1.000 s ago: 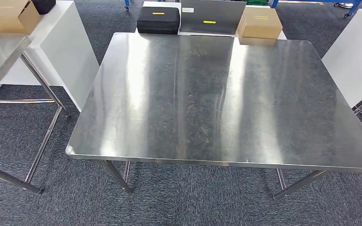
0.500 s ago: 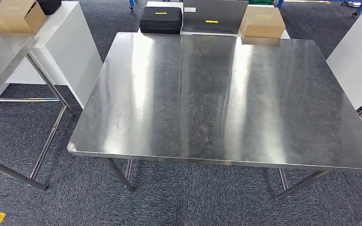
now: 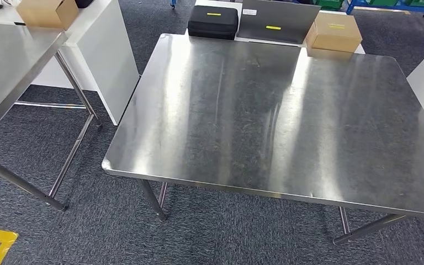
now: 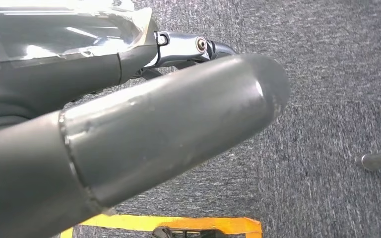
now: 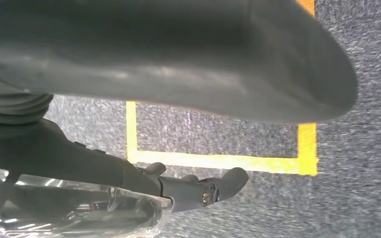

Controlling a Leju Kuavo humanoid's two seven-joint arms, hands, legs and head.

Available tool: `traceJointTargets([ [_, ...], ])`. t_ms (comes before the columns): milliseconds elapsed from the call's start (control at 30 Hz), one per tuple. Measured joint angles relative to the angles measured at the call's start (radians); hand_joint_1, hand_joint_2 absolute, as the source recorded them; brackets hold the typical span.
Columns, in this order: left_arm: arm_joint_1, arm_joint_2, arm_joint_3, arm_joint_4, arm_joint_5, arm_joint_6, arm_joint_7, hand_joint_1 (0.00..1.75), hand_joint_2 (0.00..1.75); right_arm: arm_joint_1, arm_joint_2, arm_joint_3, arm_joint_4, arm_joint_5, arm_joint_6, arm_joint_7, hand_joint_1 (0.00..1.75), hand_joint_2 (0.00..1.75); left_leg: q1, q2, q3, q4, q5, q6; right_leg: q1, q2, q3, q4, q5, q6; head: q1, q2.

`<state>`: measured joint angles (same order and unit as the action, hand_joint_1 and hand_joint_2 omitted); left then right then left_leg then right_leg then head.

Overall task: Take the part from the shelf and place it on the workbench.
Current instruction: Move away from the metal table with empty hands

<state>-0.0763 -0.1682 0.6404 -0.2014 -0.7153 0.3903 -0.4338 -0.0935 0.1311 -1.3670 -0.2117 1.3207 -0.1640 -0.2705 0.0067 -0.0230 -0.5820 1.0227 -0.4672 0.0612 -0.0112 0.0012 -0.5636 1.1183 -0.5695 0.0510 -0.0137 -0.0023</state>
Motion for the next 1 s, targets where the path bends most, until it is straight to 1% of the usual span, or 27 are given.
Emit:
traceJointTargets([
  [33,0.001,0.000,0.000,0.000,0.000,0.000,0.000,0.00,0.00,0.001,-0.001,0.001,0.000,0.001,0.001,0.000,0.00,0.00,-0.004,-0.012,-0.001,0.001,0.002,-0.001,0.003,0.010,0.011,-0.027,0.014,0.000,0.000,0.000],
  [67,0.001,-0.001,0.000,0.000,0.000,0.000,0.000,0.00,0.00,0.001,-0.001,0.002,0.000,0.002,0.001,0.000,0.00,0.00,-0.007,-0.020,-0.001,0.002,0.003,-0.005,0.006,0.017,0.046,-0.105,0.048,0.000,-0.001,0.000],
  [100,0.001,-0.001,0.000,0.000,0.000,0.000,0.000,0.00,0.00,0.000,-0.002,0.003,0.000,0.003,0.001,0.000,0.00,0.00,-0.007,-0.023,-0.001,0.002,0.004,-0.009,0.009,0.021,0.057,-0.132,0.056,-0.007,-0.001,0.000],
  [133,0.002,-0.001,0.000,0.000,0.000,0.000,0.000,0.00,0.00,0.001,-0.001,0.003,0.000,0.004,0.001,0.000,0.00,0.00,-0.008,-0.026,-0.002,0.002,0.005,-0.014,0.013,0.018,0.055,-0.132,0.059,-0.012,-0.002,0.000],
  [167,0.002,-0.001,0.000,0.000,0.000,0.001,0.000,0.00,0.00,0.000,0.000,0.004,0.000,0.004,0.001,0.000,0.00,0.00,-0.006,-0.028,-0.003,0.002,0.005,-0.019,0.008,0.014,0.058,-0.135,0.063,-0.019,-0.001,0.000],
  [200,0.002,0.000,0.001,0.000,0.000,0.001,0.000,0.00,0.00,0.000,0.001,0.004,0.000,0.005,0.001,0.000,0.00,0.00,-0.005,-0.025,-0.007,0.009,0.000,-0.025,0.004,0.010,0.061,-0.139,0.067,-0.026,-0.001,0.000],
  [233,0.002,0.000,0.001,0.000,0.000,0.002,0.000,0.00,0.00,0.000,0.002,0.005,0.000,0.005,0.001,0.000,0.00,0.00,-0.004,-0.018,-0.016,0.027,-0.015,-0.031,-0.001,0.005,0.064,-0.143,0.072,-0.036,-0.004,0.000],
  [267,0.002,0.001,0.001,0.000,0.000,0.002,0.000,0.00,0.00,0.000,0.003,0.005,0.000,0.006,0.002,0.000,0.00,0.00,-0.002,-0.009,-0.033,0.066,-0.042,-0.037,-0.006,-0.001,0.066,-0.146,0.075,-0.045,-0.007,0.000],
  [333,0.003,0.001,0.001,0.000,0.000,0.003,0.000,0.00,0.00,0.002,0.004,0.007,0.000,0.008,0.003,-0.001,0.00,0.00,0.004,0.007,-0.086,0.186,-0.109,-0.049,-0.004,-0.013,0.065,-0.145,0.077,-0.054,-0.013,0.000],
  [367,0.004,0.001,0.001,0.000,0.000,0.003,0.000,0.00,0.00,0.003,0.004,0.008,0.000,0.009,0.003,-0.001,0.00,0.00,0.007,0.010,-0.112,0.241,-0.131,-0.054,-0.003,-0.018,0.064,-0.145,0.076,-0.054,-0.013,0.000],
  [400,0.005,0.001,0.001,0.000,0.000,0.003,0.000,0.00,0.00,0.004,0.005,0.009,0.000,0.011,0.004,-0.001,0.00,0.00,0.010,0.014,-0.125,0.269,-0.134,-0.059,-0.004,-0.023,0.063,-0.145,0.076,-0.054,-0.013,0.000],
  [433,0.005,0.002,0.001,0.000,0.001,0.003,0.000,0.00,0.00,0.003,0.005,0.011,0.000,0.013,0.004,-0.001,0.00,0.00,0.014,0.018,-0.120,0.261,-0.119,-0.063,-0.004,-0.028,0.063,-0.144,0.076,-0.054,-0.013,0.000],
  [467,0.006,0.002,0.002,0.000,0.001,0.003,0.000,0.00,0.00,0.003,0.006,0.014,0.000,0.014,0.004,-0.001,0.00,0.00,0.019,0.023,-0.096,0.215,-0.089,-0.066,-0.005,-0.030,0.064,-0.144,0.075,-0.052,-0.013,0.000],
  [500,0.006,0.003,0.002,0.000,0.002,0.003,0.000,0.00,0.00,0.002,0.007,0.016,0.000,0.014,0.003,-0.001,0.00,0.00,0.023,0.029,-0.060,0.146,-0.055,-0.067,-0.006,-0.032,0.066,-0.142,0.073,-0.049,-0.013,0.000],
  [533,0.005,0.004,0.003,0.000,0.002,0.003,0.000,0.00,0.00,0.002,0.007,0.017,0.000,0.010,0.003,0.000,0.00,0.00,0.023,0.034,-0.026,0.083,-0.032,-0.067,-0.003,-0.033,0.064,-0.138,0.070,-0.044,-0.014,0.000],
  [567,0.005,0.004,0.005,0.000,0.002,0.003,0.000,0.00,0.00,0.001,0.007,0.018,0.000,0.005,0.003,0.000,0.00,0.00,0.024,0.037,-0.002,0.036,-0.018,-0.065,0.000,-0.034,0.061,-0.135,0.066,-0.038,-0.012,0.000],
  [600,0.005,0.004,0.006,0.000,0.002,0.003,0.000,0.00,0.00,0.000,0.006,0.019,0.000,0.000,0.003,0.000,0.00,0.00,0.023,0.038,0.010,0.012,-0.015,-0.062,0.006,-0.034,0.058,-0.132,0.060,-0.035,-0.010,0.000],
  [633,0.004,0.003,0.008,0.000,0.002,0.002,0.000,0.00,0.00,0.000,0.006,0.019,0.000,-0.002,0.002,0.000,0.00,0.00,0.020,0.036,0.012,0.006,-0.017,-0.059,0.010,-0.035,0.054,-0.130,0.058,-0.033,-0.007,0.000],
  [700,0.005,0.004,0.010,0.000,0.002,-0.001,0.000,0.00,0.00,0.000,0.006,0.019,0.000,-0.003,0.001,0.000,0.00,0.00,0.013,0.033,0.010,0.005,-0.015,-0.054,0.013,-0.035,0.052,-0.129,0.057,-0.033,-0.004,0.000],
  [800,0.005,0.005,0.011,0.000,0.000,-0.012,0.000,0.00,0.00,0.000,0.006,0.018,0.000,-0.005,0.000,0.000,0.00,0.00,0.003,0.033,0.008,0.006,-0.015,-0.045,0.009,-0.035,0.052,-0.131,0.061,-0.026,-0.005,0.000],
  [900,0.005,0.006,0.011,0.000,0.000,-0.029,0.000,0.00,0.00,0.000,0.007,0.018,0.000,-0.007,0.000,0.000,0.00,0.00,0.000,0.033,0.007,0.008,-0.016,-0.039,0.007,-0.035,0.052,-0.135,0.064,-0.022,-0.005,0.000],
  [1000,0.005,0.007,0.012,0.000,0.000,-0.039,-0.002,0.00,0.00,0.000,0.009,0.018,0.000,-0.008,0.000,0.000,0.00,0.00,-0.004,0.033,0.005,0.012,-0.019,-0.028,-0.001,-0.035,0.056,-0.139,0.068,-0.008,-0.005,0.000],
])
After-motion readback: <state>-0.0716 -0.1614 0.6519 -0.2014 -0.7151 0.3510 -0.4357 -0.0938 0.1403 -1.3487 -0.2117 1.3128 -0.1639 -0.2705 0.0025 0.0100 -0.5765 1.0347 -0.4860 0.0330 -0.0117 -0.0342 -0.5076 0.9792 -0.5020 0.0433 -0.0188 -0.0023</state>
